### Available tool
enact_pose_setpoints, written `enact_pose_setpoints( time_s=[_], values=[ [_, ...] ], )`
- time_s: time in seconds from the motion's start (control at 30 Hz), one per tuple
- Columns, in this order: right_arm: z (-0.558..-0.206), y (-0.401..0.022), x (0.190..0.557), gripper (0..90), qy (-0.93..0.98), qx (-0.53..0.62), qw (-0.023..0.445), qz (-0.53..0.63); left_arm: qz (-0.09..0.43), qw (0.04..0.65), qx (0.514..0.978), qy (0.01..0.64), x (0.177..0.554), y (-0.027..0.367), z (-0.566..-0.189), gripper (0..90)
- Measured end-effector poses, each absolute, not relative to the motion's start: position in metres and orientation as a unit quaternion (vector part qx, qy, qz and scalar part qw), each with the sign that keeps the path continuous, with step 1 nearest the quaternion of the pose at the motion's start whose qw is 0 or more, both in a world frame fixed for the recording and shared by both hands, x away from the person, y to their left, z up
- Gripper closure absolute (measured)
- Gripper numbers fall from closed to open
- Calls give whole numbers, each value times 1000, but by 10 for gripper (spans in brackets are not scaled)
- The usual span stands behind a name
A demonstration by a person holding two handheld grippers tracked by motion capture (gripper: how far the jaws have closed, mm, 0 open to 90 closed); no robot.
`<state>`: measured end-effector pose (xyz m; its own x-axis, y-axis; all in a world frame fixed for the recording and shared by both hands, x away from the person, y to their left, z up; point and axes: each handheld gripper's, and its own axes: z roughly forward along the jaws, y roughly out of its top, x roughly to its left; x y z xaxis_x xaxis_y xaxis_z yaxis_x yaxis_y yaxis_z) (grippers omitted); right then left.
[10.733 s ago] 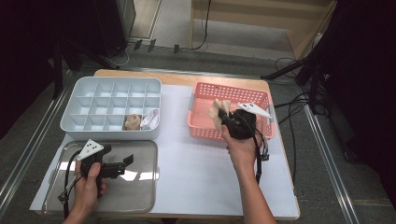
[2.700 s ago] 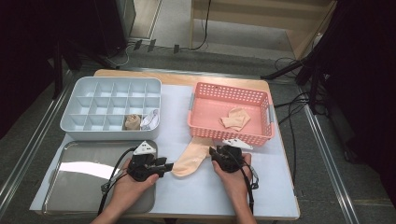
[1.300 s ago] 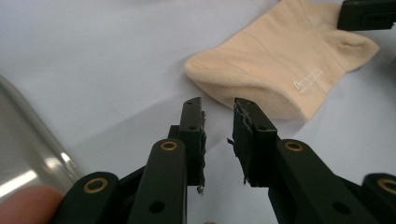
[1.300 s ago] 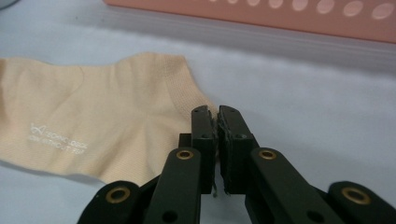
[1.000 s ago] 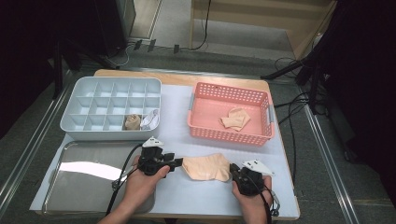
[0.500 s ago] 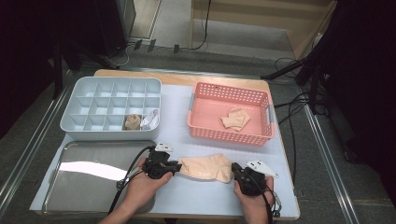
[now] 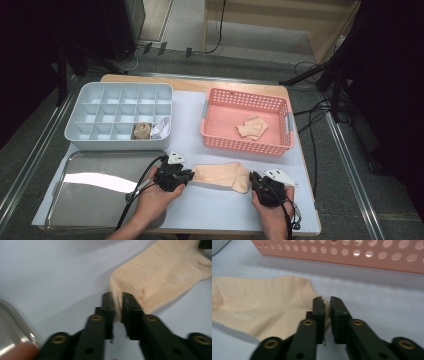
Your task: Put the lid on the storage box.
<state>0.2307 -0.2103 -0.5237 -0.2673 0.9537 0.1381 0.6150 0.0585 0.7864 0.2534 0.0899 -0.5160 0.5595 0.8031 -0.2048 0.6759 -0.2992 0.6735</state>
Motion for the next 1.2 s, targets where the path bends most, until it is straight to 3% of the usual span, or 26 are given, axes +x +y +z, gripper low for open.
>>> enact_pose_setpoints(
  time_s=[0.03,0.17,0.37,0.73,1.2],
  values=[
    [-521,-211,230,698,688,562,227,399,85,380,798,460,253,91,-516,669],
    [-501,-218,229,563,666,553,254,431,84,416,782,457,252,102,-512,482],
    [-462,-222,251,454,663,535,276,445,104,447,759,462,249,121,-510,322],
    [-422,-209,331,425,679,533,265,428,126,453,742,478,251,143,-513,272],
    [-436,-212,411,404,695,574,222,373,129,454,729,495,254,153,-516,246]
  ],
)
